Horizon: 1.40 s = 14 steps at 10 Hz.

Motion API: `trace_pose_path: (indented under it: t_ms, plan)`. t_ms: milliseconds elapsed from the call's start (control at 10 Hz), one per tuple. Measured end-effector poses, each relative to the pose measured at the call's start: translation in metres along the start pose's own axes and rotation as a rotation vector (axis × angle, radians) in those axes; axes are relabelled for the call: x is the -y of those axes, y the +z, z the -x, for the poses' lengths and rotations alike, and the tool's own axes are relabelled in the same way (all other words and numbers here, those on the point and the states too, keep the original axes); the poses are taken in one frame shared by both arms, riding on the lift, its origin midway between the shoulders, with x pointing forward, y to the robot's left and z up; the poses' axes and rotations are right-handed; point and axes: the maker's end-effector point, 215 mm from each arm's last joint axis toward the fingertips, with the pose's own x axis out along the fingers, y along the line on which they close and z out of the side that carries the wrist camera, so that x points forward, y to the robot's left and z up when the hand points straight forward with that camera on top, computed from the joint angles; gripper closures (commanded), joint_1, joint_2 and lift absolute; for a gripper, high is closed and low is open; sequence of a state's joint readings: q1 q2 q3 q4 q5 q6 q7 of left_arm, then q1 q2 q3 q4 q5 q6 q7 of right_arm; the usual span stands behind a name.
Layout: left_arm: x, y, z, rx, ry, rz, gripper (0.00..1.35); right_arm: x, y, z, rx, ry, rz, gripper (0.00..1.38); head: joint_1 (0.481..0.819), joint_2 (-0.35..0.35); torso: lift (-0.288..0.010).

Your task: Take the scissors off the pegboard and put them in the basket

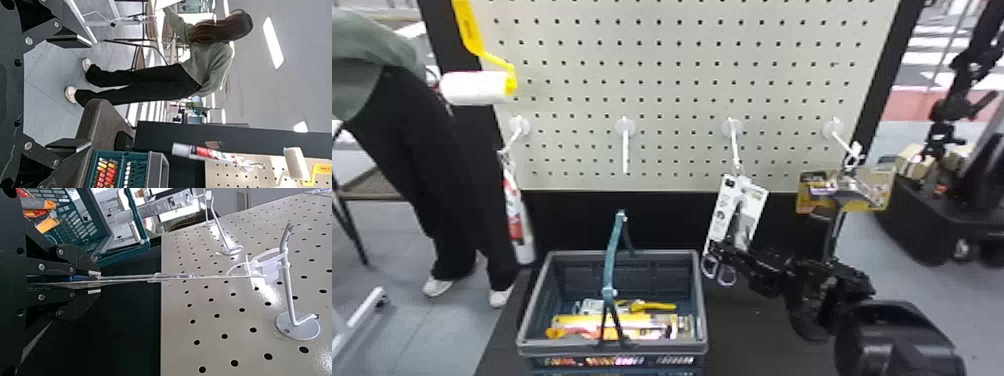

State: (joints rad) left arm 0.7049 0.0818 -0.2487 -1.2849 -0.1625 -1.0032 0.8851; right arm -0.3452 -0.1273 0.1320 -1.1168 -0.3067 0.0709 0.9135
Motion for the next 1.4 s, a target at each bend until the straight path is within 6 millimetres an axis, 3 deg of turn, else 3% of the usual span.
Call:
trace_pose_path:
  t_ms: [700,1400]
  plan:
    - [0.000,-0.001,0.000,-0.003,-0.001,0.000,0.39,0.000,0.001,0.000,0.007,0.002,-0.006,1.12,0.549,0.000,-0.100]
    - [-0.001,-0.004,0.001,-0.012,0.000,-0.002,0.39,-0.020,0.016,0.001,0.059,0.018,0.000,1.12,0.549,0.000,-0.100]
